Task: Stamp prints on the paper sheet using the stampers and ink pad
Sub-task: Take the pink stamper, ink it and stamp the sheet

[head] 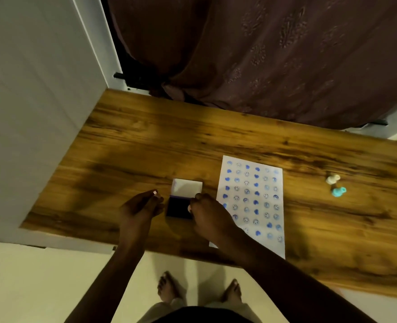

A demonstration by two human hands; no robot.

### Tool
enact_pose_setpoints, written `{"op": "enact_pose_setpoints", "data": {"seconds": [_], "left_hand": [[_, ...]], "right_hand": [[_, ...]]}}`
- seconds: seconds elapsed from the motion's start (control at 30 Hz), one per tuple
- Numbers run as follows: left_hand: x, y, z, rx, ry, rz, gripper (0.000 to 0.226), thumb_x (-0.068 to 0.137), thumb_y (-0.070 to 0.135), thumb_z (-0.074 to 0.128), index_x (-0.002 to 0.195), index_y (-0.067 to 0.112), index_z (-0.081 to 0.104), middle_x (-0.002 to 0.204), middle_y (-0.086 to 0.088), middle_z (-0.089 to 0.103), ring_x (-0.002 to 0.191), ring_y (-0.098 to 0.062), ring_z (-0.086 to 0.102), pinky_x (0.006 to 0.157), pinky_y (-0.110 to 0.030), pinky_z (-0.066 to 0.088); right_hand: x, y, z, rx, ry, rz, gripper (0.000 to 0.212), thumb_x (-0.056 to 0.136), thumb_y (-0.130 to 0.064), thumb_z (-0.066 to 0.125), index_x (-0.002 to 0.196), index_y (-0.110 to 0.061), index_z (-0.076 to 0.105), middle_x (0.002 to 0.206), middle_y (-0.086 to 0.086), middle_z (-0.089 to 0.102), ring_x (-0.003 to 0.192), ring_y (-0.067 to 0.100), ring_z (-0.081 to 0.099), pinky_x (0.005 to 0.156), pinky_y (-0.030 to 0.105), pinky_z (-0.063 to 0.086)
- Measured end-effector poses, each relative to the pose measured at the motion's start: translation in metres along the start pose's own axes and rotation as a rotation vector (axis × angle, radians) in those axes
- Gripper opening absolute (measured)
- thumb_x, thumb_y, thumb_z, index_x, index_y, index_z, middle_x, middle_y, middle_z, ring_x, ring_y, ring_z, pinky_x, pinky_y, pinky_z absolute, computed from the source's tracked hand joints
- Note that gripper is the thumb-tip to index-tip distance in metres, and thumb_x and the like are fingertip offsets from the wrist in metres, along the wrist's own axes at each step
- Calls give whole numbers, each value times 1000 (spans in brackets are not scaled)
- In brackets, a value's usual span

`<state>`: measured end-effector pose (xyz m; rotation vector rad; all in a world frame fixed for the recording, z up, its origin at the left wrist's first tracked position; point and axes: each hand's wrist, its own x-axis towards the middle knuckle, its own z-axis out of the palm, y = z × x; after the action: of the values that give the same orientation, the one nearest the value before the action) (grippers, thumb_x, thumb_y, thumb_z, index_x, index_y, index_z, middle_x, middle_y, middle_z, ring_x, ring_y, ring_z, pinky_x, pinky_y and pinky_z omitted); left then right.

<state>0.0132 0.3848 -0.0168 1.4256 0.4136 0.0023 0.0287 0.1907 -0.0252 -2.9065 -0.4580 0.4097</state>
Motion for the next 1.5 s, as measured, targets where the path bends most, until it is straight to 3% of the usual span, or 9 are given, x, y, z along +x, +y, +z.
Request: {"op": "enact_pose_setpoints", "data": {"seconds": [0.2,0.4,0.6,0.7,0.83,1.03,1.13,1.3,1.5], "left_hand": [[0,-5,9,45,-43,-20,14,96,19,72,96,27,82,95,-2,83,90,-22,80,79,-37,64],[-4,13,20,76,-102,0,20,96,12,70,93,29,80,86,6,83,81,-11,80,77,-32,62],[-11,20,30,62,-146,3,16,95,10,71,109,5,78,94,-14,79,87,-27,75,82,-37,60],[-18,18,35,78,-181,-2,20,94,12,72,112,4,77,100,-14,80,87,-22,76,77,-30,61],[-26,7,47,70,-196,-60,23,91,13,75,112,6,76,103,-14,80,90,-26,77,76,-28,62],[-44,-6,73,13,-261,-125,25,91,7,74,116,9,73,109,-16,78,100,-36,76,80,-38,63],[-51,-7,87,20,-273,-153,31,90,1,73,91,31,81,94,-3,81,93,-31,76,86,-46,60],[-53,-9,101,63,-297,-157,24,87,10,77,79,33,81,84,2,83,75,-13,80,81,-41,63],[-49,-12,105,90,-304,-167,11,88,11,77,90,22,78,86,0,83,80,-20,79,79,-38,64]], "right_hand": [[7,-11,0,-109,-93,52,35,104,-22,57,135,-6,57,143,19,58,130,33,58,114,43,42],[8,-10,-10,13,-62,72,24,97,-17,67,119,-6,68,123,18,69,114,33,68,98,42,54],[-1,11,-24,403,35,146,20,95,-19,69,113,-9,71,118,13,72,112,27,69,91,29,53],[-19,33,-49,726,121,251,17,92,-23,74,104,-12,78,92,-4,76,85,5,71,74,24,54],[-73,76,-66,985,212,471,22,87,-33,81,95,-12,81,84,6,79,78,17,76,74,31,63],[-148,108,-27,440,196,595,25,95,-37,67,90,-16,78,96,0,77,89,16,72,73,25,55],[-164,103,-2,365,162,632,21,97,-35,62,90,-18,72,97,1,74,86,18,71,56,12,44],[-164,95,13,275,167,579,21,98,-36,56,108,-21,68,111,0,72,97,19,70,85,37,59],[-159,90,21,236,155,543,27,98,-39,57,117,-23,66,118,-2,71,107,16,69,93,35,58]]}}
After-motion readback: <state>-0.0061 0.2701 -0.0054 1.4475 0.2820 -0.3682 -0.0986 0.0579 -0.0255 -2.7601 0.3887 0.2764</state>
